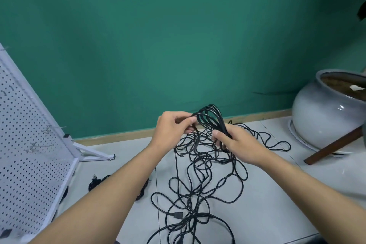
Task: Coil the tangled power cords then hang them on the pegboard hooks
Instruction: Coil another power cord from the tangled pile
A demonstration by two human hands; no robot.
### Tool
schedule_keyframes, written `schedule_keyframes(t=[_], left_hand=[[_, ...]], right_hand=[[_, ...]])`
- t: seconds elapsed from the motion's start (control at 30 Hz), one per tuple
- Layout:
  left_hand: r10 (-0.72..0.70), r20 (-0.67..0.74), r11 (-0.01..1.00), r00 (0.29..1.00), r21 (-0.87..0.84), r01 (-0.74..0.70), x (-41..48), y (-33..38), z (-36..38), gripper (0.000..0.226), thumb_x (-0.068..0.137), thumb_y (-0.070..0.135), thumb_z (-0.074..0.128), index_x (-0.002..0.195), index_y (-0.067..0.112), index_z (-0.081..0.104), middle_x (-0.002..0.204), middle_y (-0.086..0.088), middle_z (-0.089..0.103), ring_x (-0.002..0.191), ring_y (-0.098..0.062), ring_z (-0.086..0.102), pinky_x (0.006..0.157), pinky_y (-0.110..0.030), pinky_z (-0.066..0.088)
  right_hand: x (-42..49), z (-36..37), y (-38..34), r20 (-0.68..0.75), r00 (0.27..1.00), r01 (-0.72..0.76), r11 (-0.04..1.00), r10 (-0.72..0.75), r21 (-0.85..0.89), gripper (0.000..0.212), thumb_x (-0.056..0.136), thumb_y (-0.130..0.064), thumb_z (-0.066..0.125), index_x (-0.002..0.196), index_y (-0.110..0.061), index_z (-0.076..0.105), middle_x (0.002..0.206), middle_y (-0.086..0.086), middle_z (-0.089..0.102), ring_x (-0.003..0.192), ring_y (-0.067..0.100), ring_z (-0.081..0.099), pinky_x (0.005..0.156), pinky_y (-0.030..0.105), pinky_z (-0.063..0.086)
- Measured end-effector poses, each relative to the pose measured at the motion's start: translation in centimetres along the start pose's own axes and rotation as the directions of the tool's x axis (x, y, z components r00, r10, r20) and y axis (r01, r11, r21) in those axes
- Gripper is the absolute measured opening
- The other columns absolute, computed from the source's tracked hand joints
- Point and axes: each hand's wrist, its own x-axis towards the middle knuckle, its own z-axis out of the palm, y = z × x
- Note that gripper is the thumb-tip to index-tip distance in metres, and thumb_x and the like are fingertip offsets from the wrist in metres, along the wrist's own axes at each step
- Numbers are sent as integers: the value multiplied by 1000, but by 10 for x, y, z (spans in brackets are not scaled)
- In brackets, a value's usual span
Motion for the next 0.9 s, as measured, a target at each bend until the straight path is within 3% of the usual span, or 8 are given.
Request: schedule_keyframes(t=[0.2,0.3,0.37,0.5,0.6,0.7,0.8,0.9], left_hand=[[-70,-124,984,990,-173,48,0,23,9,15,91,15,78,101,4,79,93,-10,80,72,-28,78,69,-32,64],[-152,-139,960,979,-258,112,-3,23,16,14,90,11,79,98,1,77,96,-17,76,71,-31,78,68,-33,64],[-189,-149,949,970,-283,142,-5,22,21,12,90,10,79,97,0,75,95,-18,74,71,-30,78,68,-31,64],[-190,-113,942,975,-300,149,-5,21,26,12,93,11,76,95,-1,73,99,-22,73,74,-27,78,70,-30,64],[-73,-46,990,996,-123,67,-4,12,24,17,98,26,71,98,9,74,100,-13,76,82,-20,78,78,-36,65],[-29,241,980,970,200,-21,-6,-10,17,21,101,35,62,114,22,71,113,4,76,106,-8,71,99,-39,56],[-149,519,808,842,555,-199,-14,-33,16,48,95,15,61,143,22,56,146,3,58,134,-11,52,117,-33,39],[-262,578,702,773,663,-258,-20,-50,19,50,96,11,56,144,23,53,147,-1,56,135,-20,49,113,-34,39]], right_hand=[[10,11,0,-135,989,52,993,-67,-109,29,106,-36,54,92,-15,69,76,-1,68,67,9,57,66,26,44],[8,17,-2,-42,999,-15,998,18,58,22,107,-29,55,98,-20,73,87,-5,77,77,5,67,71,24,51],[7,19,-4,13,999,-46,976,45,213,20,108,-20,53,105,-13,72,96,-1,79,88,12,73,77,23,54],[6,17,-6,10,996,-88,952,90,292,24,108,-19,51,95,-5,66,87,8,75,77,10,68,78,20,51],[4,13,-11,-12,994,-100,949,109,299,26,108,-20,51,86,-12,62,80,9,69,63,-1,59,66,10,44],[5,9,-15,-71,990,-88,921,123,380,26,108,-20,52,87,-12,64,76,6,67,61,1,57,63,11,43],[7,4,-14,-94,981,-84,815,168,574,22,107,-19,53,93,-6,64,76,6,62,71,17,65,74,25,54],[8,-1,-14,-108,978,-65,751,179,657,21,107,-19,53,95,-7,65,74,3,59,68,24,63,77,41,53]])
